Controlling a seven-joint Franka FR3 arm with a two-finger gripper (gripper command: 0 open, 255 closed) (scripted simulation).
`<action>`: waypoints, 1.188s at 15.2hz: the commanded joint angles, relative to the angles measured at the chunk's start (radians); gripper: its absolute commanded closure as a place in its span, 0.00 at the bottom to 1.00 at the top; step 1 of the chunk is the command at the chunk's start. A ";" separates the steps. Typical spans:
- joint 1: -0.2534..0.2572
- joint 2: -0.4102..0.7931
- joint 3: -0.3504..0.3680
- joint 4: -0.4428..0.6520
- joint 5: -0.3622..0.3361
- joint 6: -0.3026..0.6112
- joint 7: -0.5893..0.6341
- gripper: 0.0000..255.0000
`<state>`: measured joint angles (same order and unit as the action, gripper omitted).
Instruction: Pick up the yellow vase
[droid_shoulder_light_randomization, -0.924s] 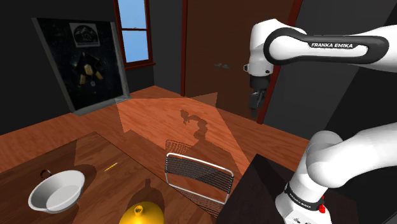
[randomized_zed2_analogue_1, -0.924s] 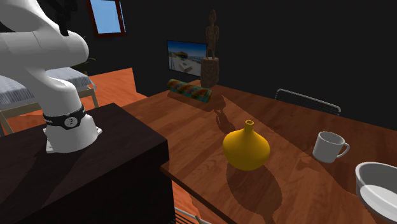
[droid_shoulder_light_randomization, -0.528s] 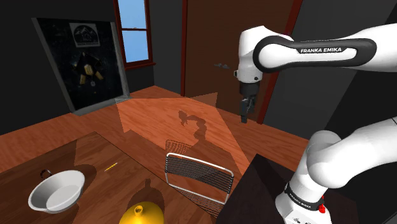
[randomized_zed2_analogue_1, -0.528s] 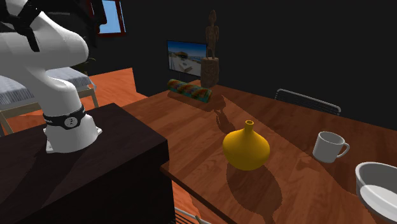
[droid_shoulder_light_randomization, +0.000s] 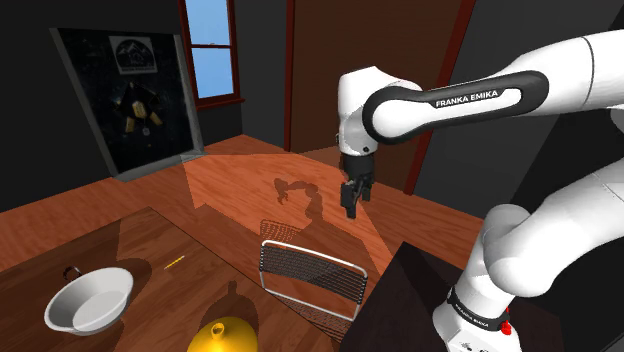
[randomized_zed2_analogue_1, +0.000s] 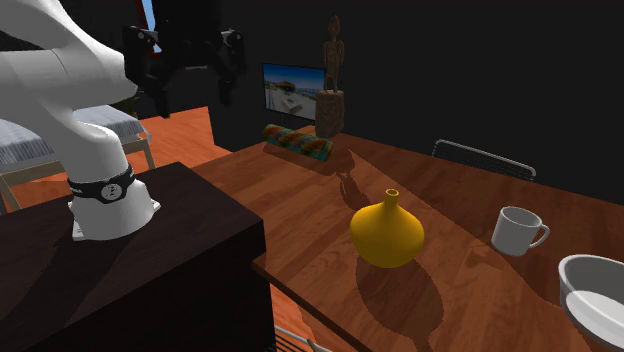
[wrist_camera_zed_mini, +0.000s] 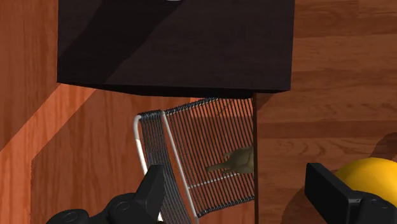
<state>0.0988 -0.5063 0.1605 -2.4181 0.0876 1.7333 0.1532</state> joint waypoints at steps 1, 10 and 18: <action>0.012 0.055 0.028 0.008 0.014 0.049 0.030 0.00; 0.060 0.346 0.150 0.137 0.027 0.216 0.185 0.00; 0.117 0.639 0.217 0.332 -0.046 0.308 0.338 0.00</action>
<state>0.2070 0.0969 0.3706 -2.1107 0.0523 2.0309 0.4705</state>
